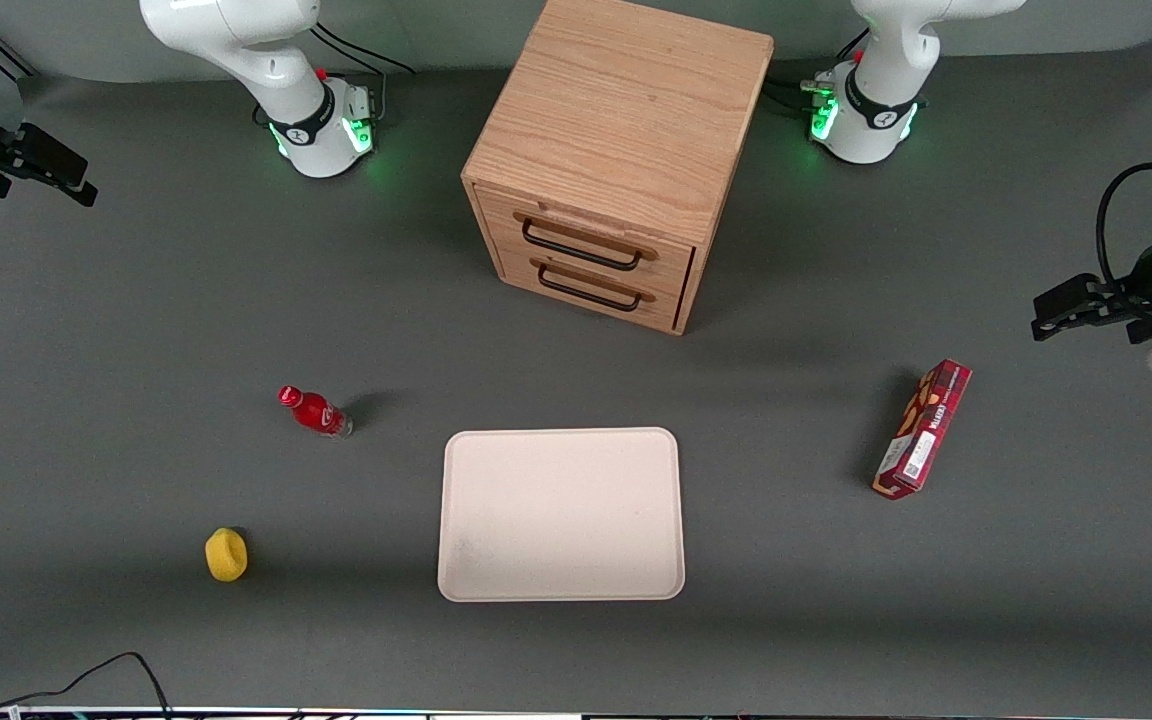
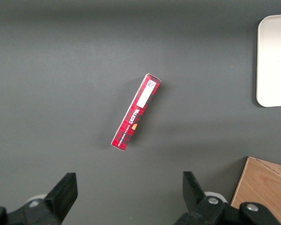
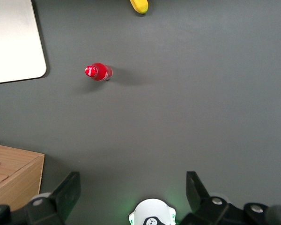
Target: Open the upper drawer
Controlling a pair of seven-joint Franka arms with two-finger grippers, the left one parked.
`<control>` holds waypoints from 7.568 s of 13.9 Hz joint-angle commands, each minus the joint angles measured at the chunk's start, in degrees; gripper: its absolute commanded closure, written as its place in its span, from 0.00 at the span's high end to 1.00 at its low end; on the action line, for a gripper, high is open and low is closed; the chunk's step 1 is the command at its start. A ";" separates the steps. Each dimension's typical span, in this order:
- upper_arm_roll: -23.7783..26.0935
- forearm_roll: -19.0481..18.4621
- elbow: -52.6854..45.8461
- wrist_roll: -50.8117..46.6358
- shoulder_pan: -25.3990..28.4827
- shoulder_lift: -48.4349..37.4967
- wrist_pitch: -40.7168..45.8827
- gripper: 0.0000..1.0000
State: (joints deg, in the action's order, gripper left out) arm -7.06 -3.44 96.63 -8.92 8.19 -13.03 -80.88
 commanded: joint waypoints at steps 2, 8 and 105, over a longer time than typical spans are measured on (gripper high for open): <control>-0.06 0.98 -1.62 -0.13 -0.19 0.90 1.16 1.00; 0.12 2.03 -2.84 7.58 0.34 0.90 4.67 1.00; 8.94 3.88 -20.76 10.77 1.39 13.25 11.10 1.00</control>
State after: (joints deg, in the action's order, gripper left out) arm 6.64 -0.08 61.82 3.81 9.37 9.31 -68.83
